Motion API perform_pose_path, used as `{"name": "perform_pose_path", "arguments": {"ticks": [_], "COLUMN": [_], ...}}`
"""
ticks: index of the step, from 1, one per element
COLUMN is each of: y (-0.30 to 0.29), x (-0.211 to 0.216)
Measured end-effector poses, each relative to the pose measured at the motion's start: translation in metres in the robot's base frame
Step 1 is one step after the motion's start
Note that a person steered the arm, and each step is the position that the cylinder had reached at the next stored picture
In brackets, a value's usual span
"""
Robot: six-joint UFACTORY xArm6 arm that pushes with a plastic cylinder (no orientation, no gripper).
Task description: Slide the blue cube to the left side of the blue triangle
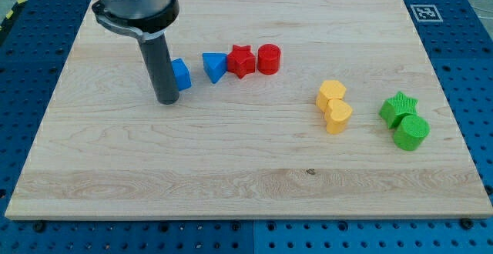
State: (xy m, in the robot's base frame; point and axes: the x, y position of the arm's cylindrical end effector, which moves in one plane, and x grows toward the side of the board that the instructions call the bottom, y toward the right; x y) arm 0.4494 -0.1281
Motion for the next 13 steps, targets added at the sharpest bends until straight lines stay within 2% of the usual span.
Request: {"name": "perform_pose_path", "arguments": {"ticks": [1,2,3,4,11,13], "y": [-0.009,-0.022,-0.055,-0.025,0.01,-0.026], "x": [-0.018,-0.018,-0.029,-0.031,-0.03,-0.036]}}
